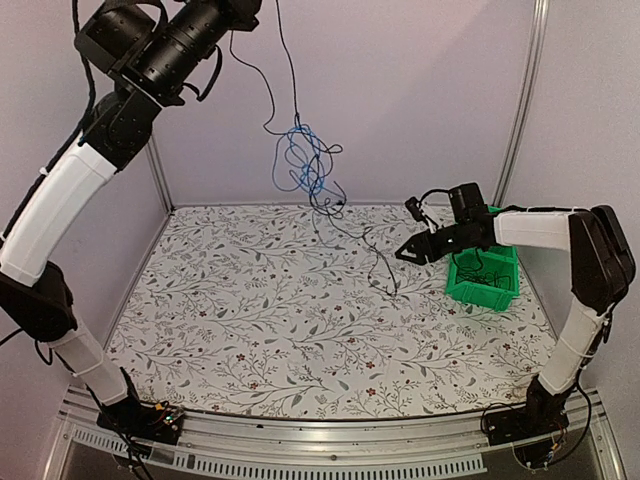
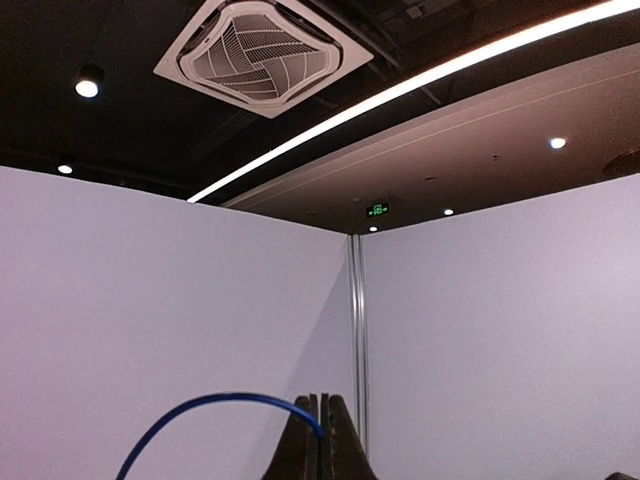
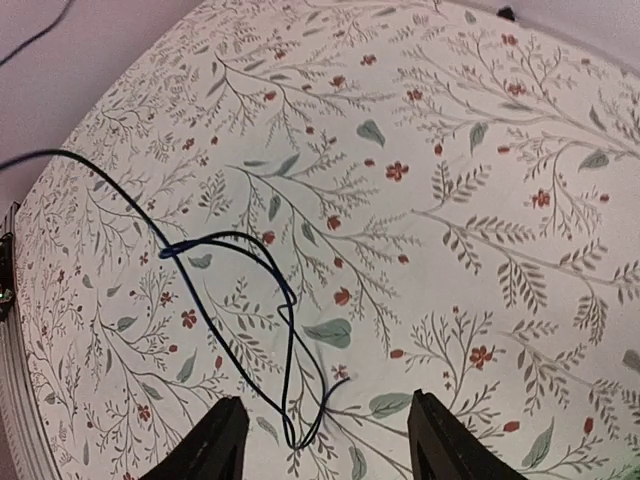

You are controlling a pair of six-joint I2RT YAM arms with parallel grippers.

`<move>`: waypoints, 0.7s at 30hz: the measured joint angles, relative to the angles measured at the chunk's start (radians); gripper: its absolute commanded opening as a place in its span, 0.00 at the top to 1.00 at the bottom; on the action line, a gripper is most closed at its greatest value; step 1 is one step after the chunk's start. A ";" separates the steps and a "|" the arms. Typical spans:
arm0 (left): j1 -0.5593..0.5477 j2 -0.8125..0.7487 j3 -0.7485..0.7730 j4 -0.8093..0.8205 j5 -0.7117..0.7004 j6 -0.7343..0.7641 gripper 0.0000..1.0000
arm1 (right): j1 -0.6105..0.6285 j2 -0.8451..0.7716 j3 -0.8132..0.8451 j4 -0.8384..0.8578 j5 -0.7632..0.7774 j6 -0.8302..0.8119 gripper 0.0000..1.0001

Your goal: Untangle the cables

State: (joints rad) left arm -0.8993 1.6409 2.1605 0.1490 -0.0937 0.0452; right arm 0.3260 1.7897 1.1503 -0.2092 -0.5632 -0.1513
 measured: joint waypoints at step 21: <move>-0.006 0.014 -0.393 0.071 0.080 -0.235 1.00 | 0.220 -0.078 0.433 0.140 -0.393 0.049 0.45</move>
State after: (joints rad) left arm -0.9054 1.6554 1.7679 0.2199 -0.0135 -0.1894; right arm 0.5461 1.7115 1.5829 -0.0696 -0.9565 -0.1024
